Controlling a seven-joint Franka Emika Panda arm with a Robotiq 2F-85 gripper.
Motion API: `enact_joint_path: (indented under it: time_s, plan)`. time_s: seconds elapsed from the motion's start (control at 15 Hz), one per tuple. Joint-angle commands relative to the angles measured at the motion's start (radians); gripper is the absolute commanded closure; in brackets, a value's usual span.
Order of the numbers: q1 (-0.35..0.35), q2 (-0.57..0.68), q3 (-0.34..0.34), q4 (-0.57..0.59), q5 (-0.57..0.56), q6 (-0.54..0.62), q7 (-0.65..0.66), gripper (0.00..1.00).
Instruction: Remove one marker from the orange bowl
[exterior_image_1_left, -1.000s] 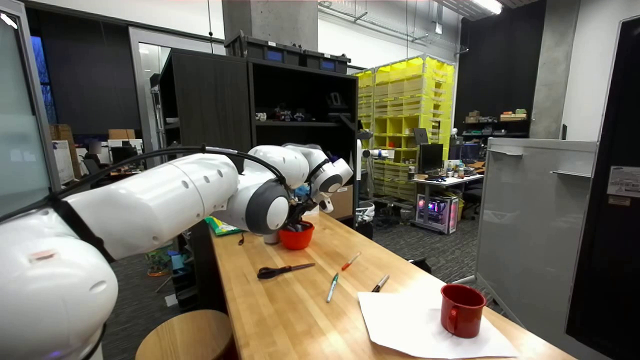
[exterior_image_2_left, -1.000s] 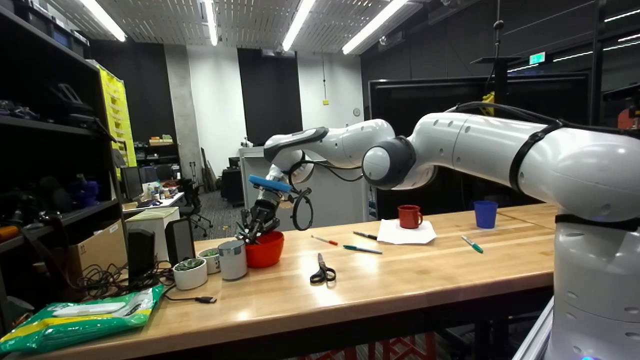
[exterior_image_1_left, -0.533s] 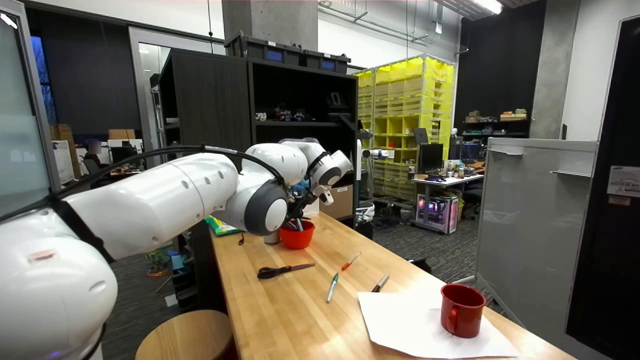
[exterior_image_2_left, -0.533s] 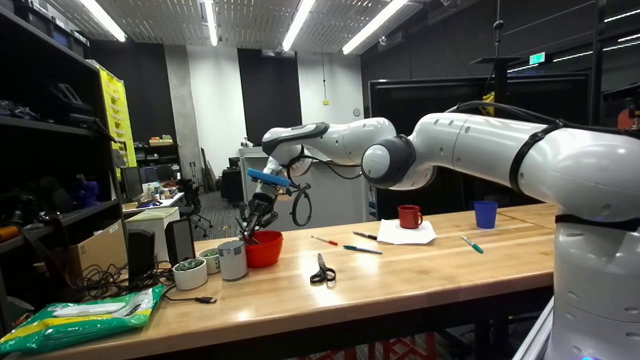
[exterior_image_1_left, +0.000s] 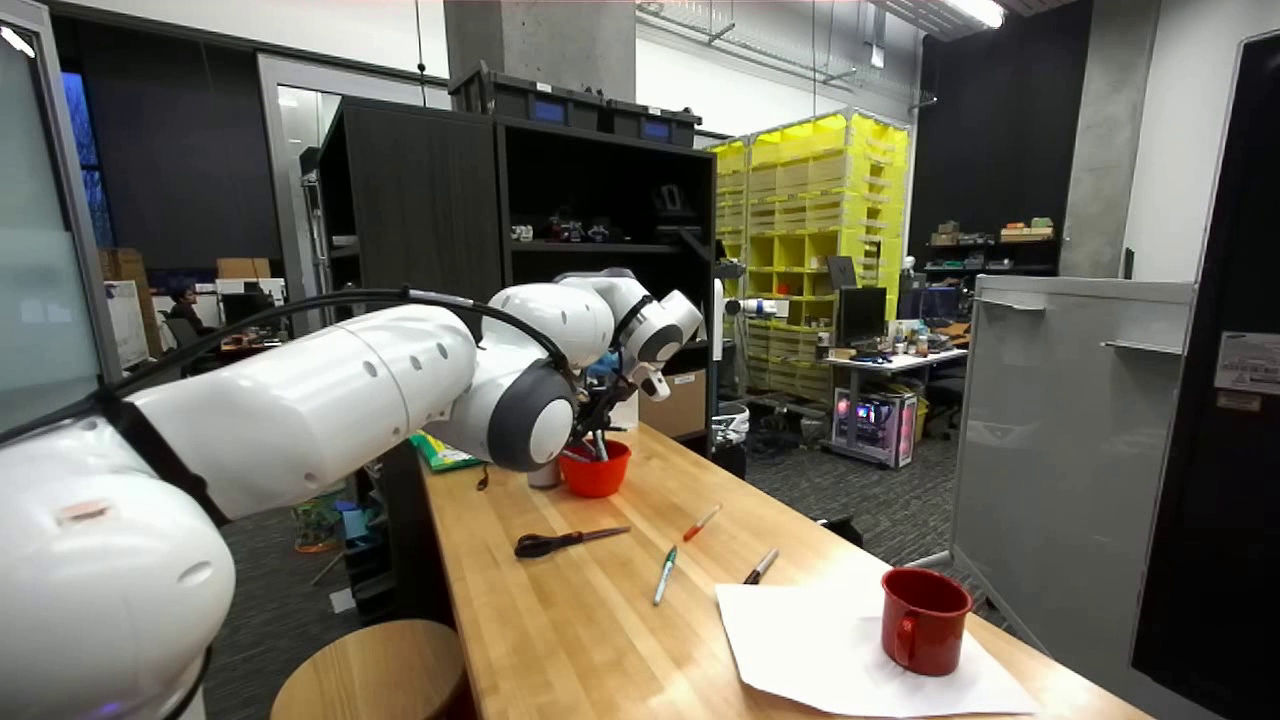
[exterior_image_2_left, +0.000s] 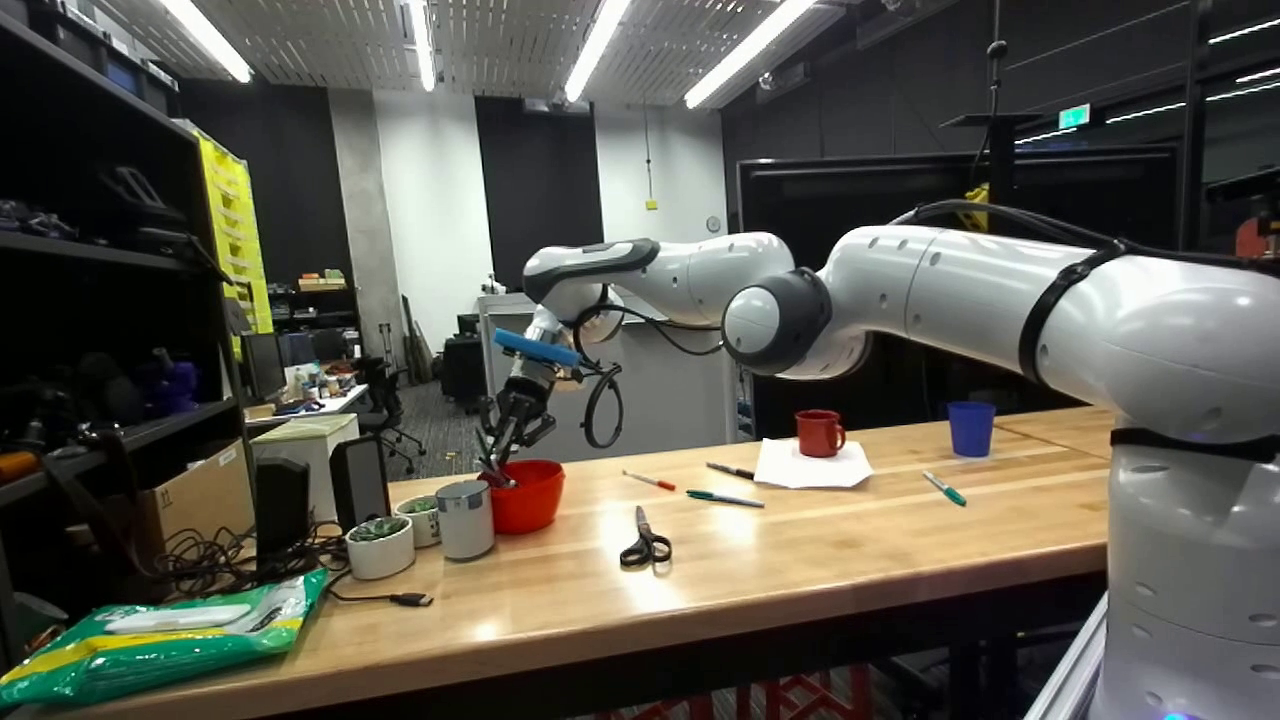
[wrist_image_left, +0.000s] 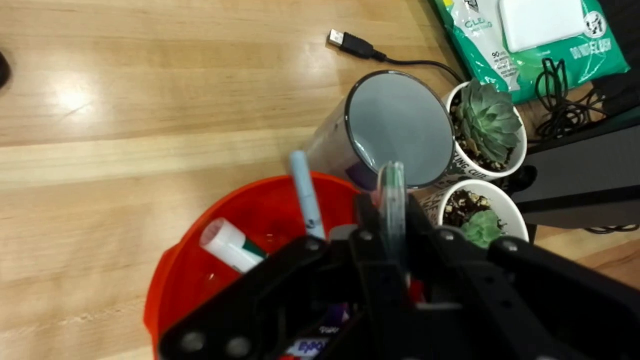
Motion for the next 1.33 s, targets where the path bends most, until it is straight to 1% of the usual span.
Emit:
enact_joint_path:
  time_s: [0.0,0.4,0.47,0.53,0.6,0.67,1.27]
  plan:
    - [0.019,-0.018,-0.024,0.002,-0.032,0.017,-0.011,0.96]
    - [0.057,-0.027,-0.078,0.022,-0.105,0.038,-0.032,0.96]
    - [0.058,-0.017,-0.059,0.044,-0.144,0.036,-0.031,0.96]
    - [0.065,-0.047,-0.065,0.001,-0.165,0.058,-0.040,0.96]
    - [0.078,-0.035,-0.089,0.029,-0.168,0.057,-0.043,0.96]
    - [0.081,-0.053,-0.074,0.005,-0.203,0.073,-0.048,0.96]
    - [0.145,-0.092,-0.105,0.010,-0.326,0.137,-0.062,0.96]
